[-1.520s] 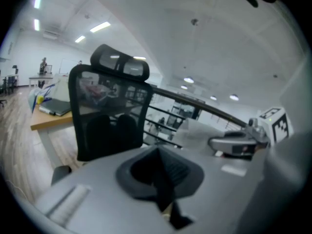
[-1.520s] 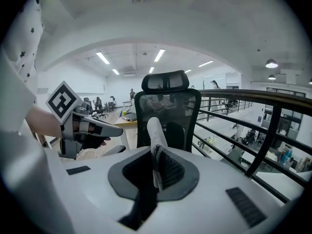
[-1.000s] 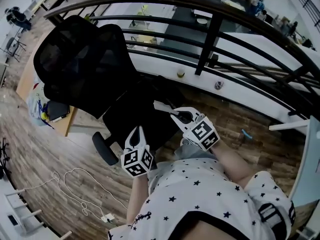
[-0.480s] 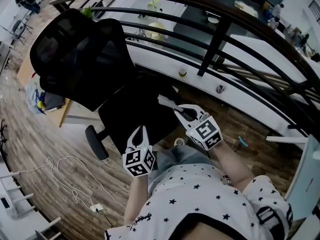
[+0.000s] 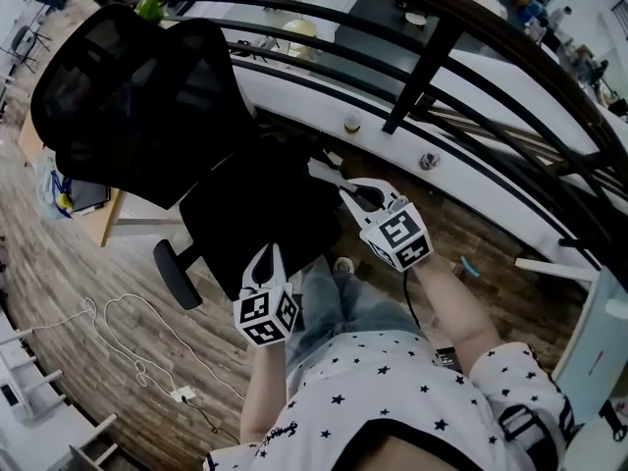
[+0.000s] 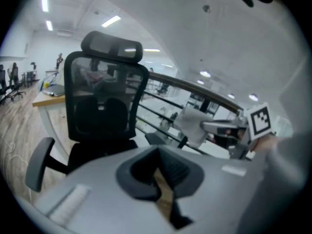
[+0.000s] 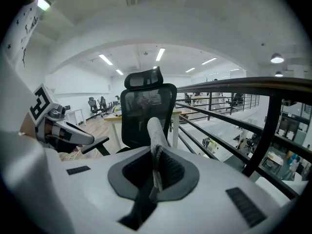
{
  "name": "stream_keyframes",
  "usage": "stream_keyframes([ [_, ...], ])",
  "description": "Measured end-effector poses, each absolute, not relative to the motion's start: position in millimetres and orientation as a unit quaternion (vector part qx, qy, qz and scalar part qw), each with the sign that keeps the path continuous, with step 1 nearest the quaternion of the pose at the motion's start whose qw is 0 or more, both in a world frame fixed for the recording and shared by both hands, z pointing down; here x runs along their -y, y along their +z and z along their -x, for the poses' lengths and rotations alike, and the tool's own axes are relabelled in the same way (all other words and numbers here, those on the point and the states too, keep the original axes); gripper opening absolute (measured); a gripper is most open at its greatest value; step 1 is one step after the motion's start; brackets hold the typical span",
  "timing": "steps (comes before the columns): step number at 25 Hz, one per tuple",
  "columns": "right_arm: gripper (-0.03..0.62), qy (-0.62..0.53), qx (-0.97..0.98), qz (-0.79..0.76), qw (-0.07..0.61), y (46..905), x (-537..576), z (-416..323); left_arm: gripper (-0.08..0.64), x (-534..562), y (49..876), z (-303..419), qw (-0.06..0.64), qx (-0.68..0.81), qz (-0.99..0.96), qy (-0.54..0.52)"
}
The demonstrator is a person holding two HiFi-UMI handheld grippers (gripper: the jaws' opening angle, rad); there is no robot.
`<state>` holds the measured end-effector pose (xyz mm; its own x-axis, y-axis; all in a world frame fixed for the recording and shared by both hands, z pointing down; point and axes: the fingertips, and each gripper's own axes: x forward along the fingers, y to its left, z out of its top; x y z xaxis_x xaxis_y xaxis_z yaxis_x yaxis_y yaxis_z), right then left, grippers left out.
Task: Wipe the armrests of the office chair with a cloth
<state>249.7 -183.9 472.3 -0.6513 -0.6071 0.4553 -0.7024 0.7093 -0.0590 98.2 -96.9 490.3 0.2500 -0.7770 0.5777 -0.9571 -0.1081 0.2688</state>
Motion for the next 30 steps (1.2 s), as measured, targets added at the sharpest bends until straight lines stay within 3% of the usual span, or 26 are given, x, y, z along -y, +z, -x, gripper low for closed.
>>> stream_keyframes([
  [30,0.026,0.099,0.876,-0.347,0.321,586,344,-202,0.006,184,570,-69,0.379,0.560,-0.719,0.163],
])
